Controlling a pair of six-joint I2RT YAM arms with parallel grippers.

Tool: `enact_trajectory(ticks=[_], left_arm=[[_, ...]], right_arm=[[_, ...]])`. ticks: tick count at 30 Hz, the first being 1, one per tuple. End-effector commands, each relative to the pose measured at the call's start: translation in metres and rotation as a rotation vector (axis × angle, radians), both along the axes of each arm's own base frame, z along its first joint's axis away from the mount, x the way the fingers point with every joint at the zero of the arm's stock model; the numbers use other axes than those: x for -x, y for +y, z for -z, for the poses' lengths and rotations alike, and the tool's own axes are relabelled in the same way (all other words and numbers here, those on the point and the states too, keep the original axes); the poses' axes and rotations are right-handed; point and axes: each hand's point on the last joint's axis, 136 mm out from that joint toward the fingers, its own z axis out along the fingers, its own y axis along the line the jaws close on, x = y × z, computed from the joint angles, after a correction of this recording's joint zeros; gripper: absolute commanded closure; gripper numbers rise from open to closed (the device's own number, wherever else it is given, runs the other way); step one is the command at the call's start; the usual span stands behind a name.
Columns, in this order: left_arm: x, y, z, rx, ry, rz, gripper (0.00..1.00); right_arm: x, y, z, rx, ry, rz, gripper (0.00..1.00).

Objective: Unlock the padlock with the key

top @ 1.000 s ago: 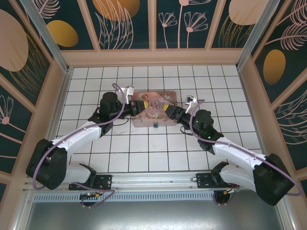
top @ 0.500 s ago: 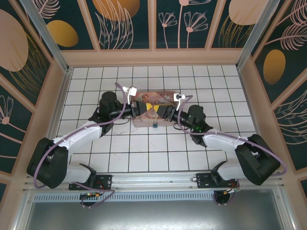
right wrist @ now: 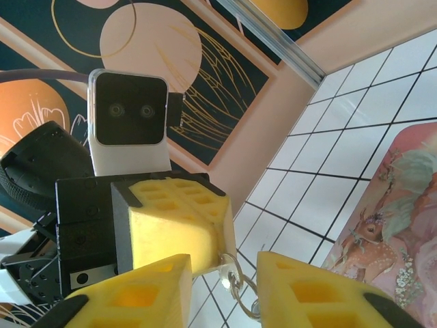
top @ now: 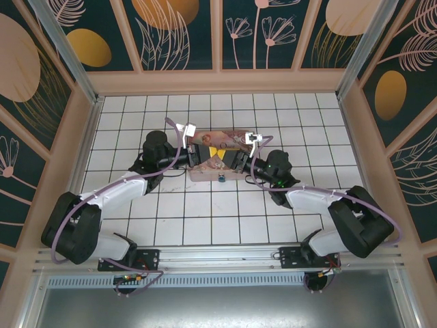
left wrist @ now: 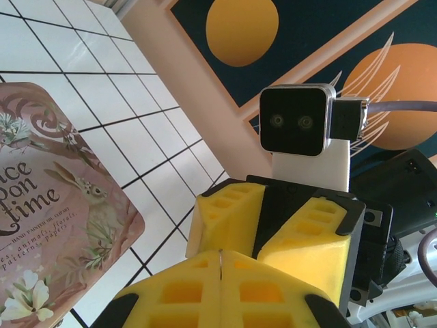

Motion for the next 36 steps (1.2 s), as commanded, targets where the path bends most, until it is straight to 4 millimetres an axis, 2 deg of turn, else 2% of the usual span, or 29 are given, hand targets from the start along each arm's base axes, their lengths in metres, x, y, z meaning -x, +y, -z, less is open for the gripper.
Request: enact_trajectory(ticks=[1,4,8,13,14,18,21,24,32,36], left_arm=[[0.003,-0.003,-0.005,0.025,-0.024,0.027,1.00],[0.001,-0.003,-0.005,0.025,-0.023,0.024,1.00],[0.001,-0.005,-0.003,0.029,-0.012,0.029,1.00],[-0.005,-0.004,-0.002,0.036,0.021,-0.006,1.00],[-0.008,-0.003,-0.003,0.039,0.034,-0.025,0.92],[-0.019,0.003,-0.015,0.088,0.095,-0.116,0.43],[-0.025,0.009,-0.026,0.143,0.151,-0.170,0.29],[-0.030,0.011,-0.028,0.159,0.234,-0.209,0.23],[-0.029,0.012,0.005,0.182,0.590,-0.253,0.17],[-0.023,0.013,0.012,0.229,0.711,-0.257,0.16]], right_arm=[[0.001,0.002,-0.021,-0.053,-0.064,-0.026,0.74],[0.001,0.003,-0.020,-0.050,-0.059,-0.028,0.81],[-0.001,0.002,-0.019,-0.050,-0.055,-0.026,0.99],[-0.002,-0.001,-0.018,-0.041,-0.042,-0.015,1.00],[-0.003,-0.003,-0.017,-0.033,-0.032,0.002,1.00],[-0.013,-0.013,-0.005,0.028,0.018,0.102,1.00],[-0.017,-0.019,0.003,0.080,0.038,0.166,1.00],[-0.020,-0.021,0.007,0.131,0.042,0.224,1.00],[-0.017,-0.007,0.000,0.383,-0.107,0.406,1.00],[-0.014,-0.011,0.000,0.485,-0.181,0.513,1.00]])
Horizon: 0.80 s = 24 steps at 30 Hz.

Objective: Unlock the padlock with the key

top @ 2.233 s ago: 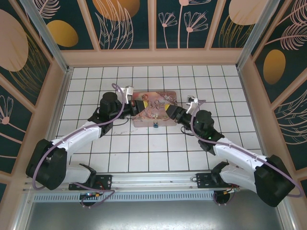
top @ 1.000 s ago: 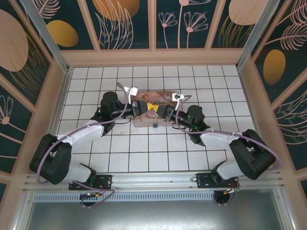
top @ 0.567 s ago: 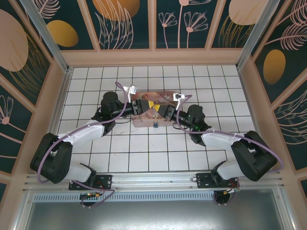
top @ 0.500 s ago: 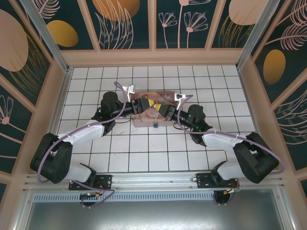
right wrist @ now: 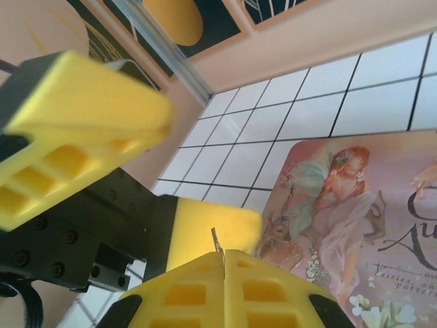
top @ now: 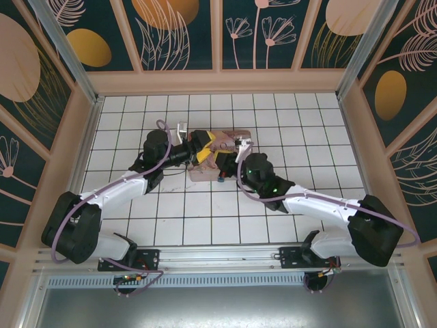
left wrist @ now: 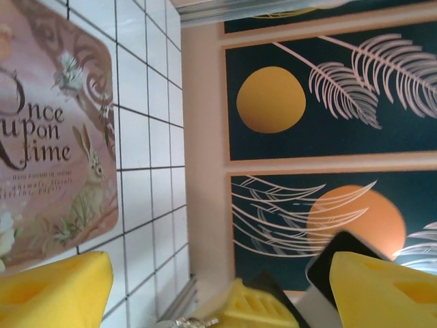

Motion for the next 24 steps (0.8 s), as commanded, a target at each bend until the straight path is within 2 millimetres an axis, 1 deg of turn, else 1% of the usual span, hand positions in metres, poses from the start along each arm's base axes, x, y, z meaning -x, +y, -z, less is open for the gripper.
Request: enact_trajectory(ticks=[1,2,5,9,12,20,22,24], left_arm=[[0.003,0.002,0.004,0.065,0.144,-0.025,0.16],[0.003,0.003,0.005,0.063,0.154,-0.027,0.16],[0.003,0.003,0.004,0.070,0.174,-0.035,0.18],[0.004,0.005,0.009,0.075,0.199,-0.043,0.23],[0.004,0.003,0.012,0.088,0.213,-0.040,0.29],[0.001,0.003,0.012,0.101,0.216,-0.047,0.47],[0.001,0.002,0.012,0.102,0.215,-0.045,0.51],[0.000,0.002,0.012,0.102,0.215,-0.046,0.52]], right_arm=[[-0.012,-0.024,-0.009,0.143,-0.115,0.183,1.00],[-0.011,-0.025,-0.010,0.153,-0.134,0.202,1.00],[-0.005,-0.022,-0.013,0.181,-0.188,0.214,1.00],[0.002,-0.013,-0.019,0.215,-0.252,0.210,1.00],[0.004,-0.007,-0.019,0.238,-0.269,0.199,1.00],[0.005,0.002,-0.015,0.292,-0.299,0.184,1.00],[0.006,0.005,-0.015,0.313,-0.311,0.178,1.00],[0.006,0.008,-0.016,0.329,-0.323,0.175,1.00]])
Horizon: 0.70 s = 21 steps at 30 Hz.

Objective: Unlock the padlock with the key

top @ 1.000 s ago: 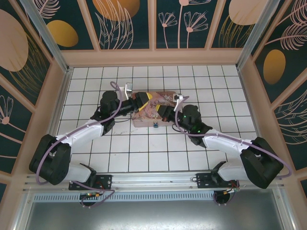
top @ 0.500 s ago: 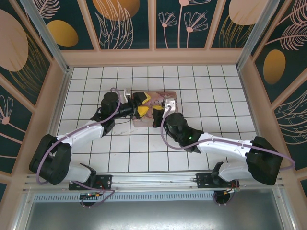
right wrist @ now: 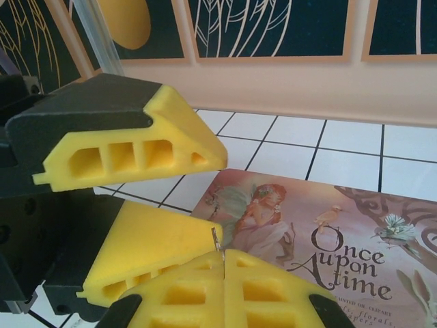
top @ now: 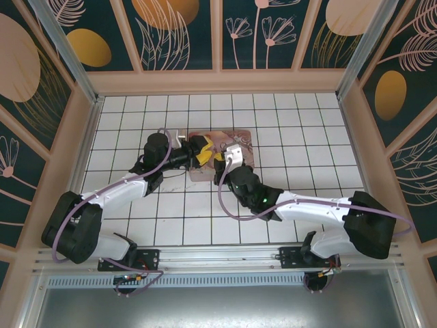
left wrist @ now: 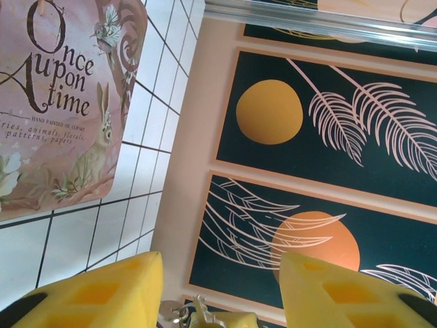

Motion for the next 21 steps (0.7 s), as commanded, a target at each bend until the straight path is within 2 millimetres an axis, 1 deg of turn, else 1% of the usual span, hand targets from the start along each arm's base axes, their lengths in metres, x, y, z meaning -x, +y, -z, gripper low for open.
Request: enact_trajectory(ticks=[1,4,7,11,15,19,21], left_arm=[[-0.004,0.000,0.000,0.012,-0.004,-0.012,0.52],[-0.004,0.000,0.001,0.010,-0.001,-0.013,0.56],[-0.005,0.000,0.003,0.007,0.002,-0.016,0.61],[-0.006,0.000,0.005,0.005,0.004,-0.016,0.67],[-0.006,0.000,0.005,0.004,0.006,-0.018,0.72],[-0.007,0.001,0.007,-0.003,0.010,-0.023,0.78],[-0.007,0.001,0.010,-0.009,0.013,-0.022,0.83]], right_arm=[[-0.002,0.009,-0.023,-0.001,-0.064,0.007,1.00],[-0.002,0.014,-0.022,0.026,-0.076,0.005,1.00],[-0.001,0.020,-0.021,0.053,-0.083,-0.004,1.00],[0.000,0.024,-0.015,0.118,-0.101,0.007,1.00],[0.001,0.025,-0.009,0.175,-0.120,0.024,1.00],[0.001,0.025,-0.009,0.177,-0.128,0.033,1.00],[0.001,0.024,-0.010,0.174,-0.129,0.035,1.00]])
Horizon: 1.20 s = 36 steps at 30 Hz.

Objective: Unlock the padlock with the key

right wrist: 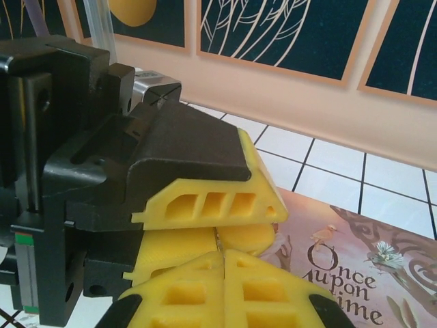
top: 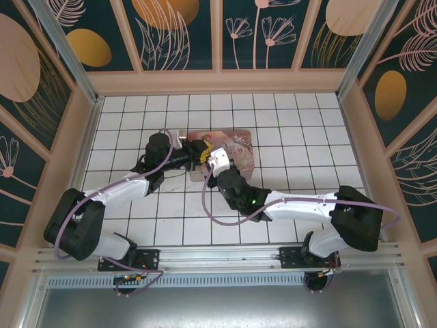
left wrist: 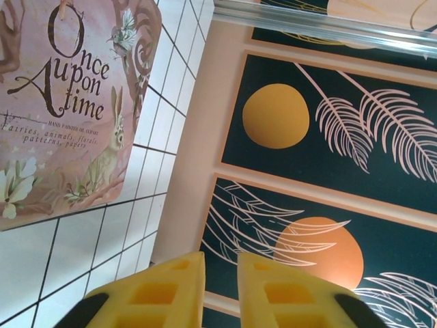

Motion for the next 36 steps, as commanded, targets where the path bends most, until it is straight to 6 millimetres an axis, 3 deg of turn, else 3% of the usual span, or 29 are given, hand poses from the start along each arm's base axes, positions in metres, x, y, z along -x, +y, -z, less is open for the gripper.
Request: enact_trajectory(ticks=[1,5,8,9,11,13,18,21,28,36], left_arm=[[-0.004,0.002,0.003,-0.004,-0.008,-0.018,0.86],[-0.004,0.003,0.005,-0.011,-0.008,-0.022,0.99],[-0.005,0.003,0.008,-0.020,-0.014,-0.024,1.00],[-0.006,0.003,0.008,-0.021,-0.023,-0.026,1.00],[-0.008,0.002,0.008,-0.026,-0.050,-0.026,1.00],[-0.011,0.001,0.007,-0.043,-0.095,-0.021,1.00],[-0.019,-0.002,-0.003,-0.086,-0.220,-0.010,1.00],[-0.023,-0.003,-0.018,-0.108,-0.326,-0.005,1.00],[-0.029,0.000,-0.058,-0.144,-0.576,-0.032,1.00],[-0.023,0.003,-0.095,-0.050,-0.729,-0.072,1.00]], right_arm=[[-0.002,0.002,-0.015,-0.016,-0.036,0.022,1.00],[-0.001,0.003,-0.017,-0.024,-0.040,0.019,1.00],[-0.001,0.003,-0.020,-0.043,-0.034,0.023,1.00],[0.000,0.001,-0.020,-0.055,-0.028,0.027,0.94],[0.001,-0.006,-0.025,-0.102,-0.012,0.037,0.70],[0.003,-0.020,-0.031,-0.181,0.014,0.045,0.58],[0.007,-0.053,-0.042,-0.440,0.128,0.043,0.53],[0.006,-0.063,-0.044,-0.587,0.219,0.024,0.51],[-0.003,-0.057,-0.053,-0.854,0.368,-0.065,0.48],[-0.014,-0.058,-0.070,-1.076,0.377,-0.170,0.46]])
